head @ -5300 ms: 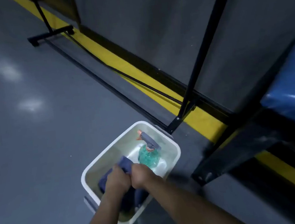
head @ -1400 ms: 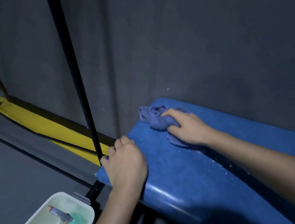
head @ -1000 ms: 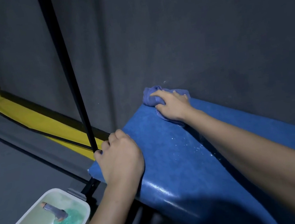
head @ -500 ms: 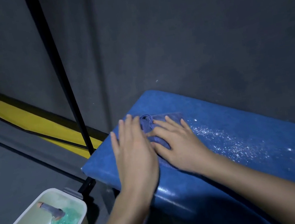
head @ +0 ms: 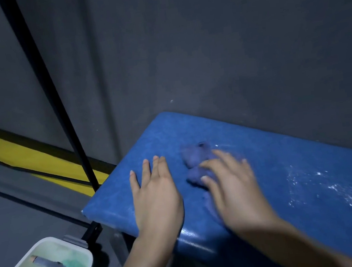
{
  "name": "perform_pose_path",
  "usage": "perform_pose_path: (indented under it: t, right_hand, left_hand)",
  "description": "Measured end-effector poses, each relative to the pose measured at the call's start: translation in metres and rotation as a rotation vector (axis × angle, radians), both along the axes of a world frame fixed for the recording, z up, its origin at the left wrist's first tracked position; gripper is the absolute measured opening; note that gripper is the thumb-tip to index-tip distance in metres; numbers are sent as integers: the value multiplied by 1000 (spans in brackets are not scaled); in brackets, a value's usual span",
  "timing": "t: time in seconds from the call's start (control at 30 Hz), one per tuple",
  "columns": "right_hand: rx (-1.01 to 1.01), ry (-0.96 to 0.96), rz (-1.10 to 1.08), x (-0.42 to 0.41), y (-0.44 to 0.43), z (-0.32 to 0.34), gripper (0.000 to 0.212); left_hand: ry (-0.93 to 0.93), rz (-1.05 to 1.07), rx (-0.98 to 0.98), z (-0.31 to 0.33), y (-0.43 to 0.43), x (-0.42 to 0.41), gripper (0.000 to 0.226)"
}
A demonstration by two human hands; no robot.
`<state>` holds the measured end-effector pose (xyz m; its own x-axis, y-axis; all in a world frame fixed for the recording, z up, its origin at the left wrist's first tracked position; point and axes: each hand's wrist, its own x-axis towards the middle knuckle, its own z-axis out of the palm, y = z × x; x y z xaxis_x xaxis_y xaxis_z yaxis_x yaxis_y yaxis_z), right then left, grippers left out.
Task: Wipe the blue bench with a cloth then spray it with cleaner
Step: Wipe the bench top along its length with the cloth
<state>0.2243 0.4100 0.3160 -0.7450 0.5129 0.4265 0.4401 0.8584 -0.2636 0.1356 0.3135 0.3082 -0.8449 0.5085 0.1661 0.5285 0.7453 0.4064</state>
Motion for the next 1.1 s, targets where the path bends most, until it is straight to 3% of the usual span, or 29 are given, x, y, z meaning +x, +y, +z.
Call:
perform_pose_path:
  t: [0.07, 0.17, 0.27, 0.33, 0.5, 0.6, 0.77, 0.97, 1.03, 1.1]
  right_hand:
    - [114, -106, 44, -17, -18, -8, 37]
    - [-42, -271, -46, -16, 12, -8, 35]
    - [-12, -160, -211, 17, 49, -3, 24]
    - [-48, -197, -276, 31, 57, 1, 25]
    - [10, -154, -79, 4, 37, -2, 44]
    - [1, -174, 27, -39, 28, -1, 33]
    - [-55, -325, -146, -67, 74, 7, 36]
    - [-127, -418, -580, 8, 123, 17, 56]
    - [-92, -428, -575, 11, 114, 14, 54]
    - [3, -382, -419, -6, 100, 7, 45]
  left_hand:
    - [-5, -5, -24, 0, 0, 0, 52]
    - [-6, 6, -44, 3, 0, 2, 54]
    - [23, -15, -77, 8, 9, 4, 54]
    - [28, -95, -72, 10, 20, 7, 55]
    - [28, -189, -104, 3, 33, 8, 55]
    - [46, -196, -162, 2, 33, 8, 57]
    - [42, -163, -185, 5, 33, 10, 60]
    - [61, -175, -294, 13, 40, 12, 61]
    - [69, -206, -300, 16, 49, 13, 61]
    - [54, -282, -274, 15, 59, 16, 60]
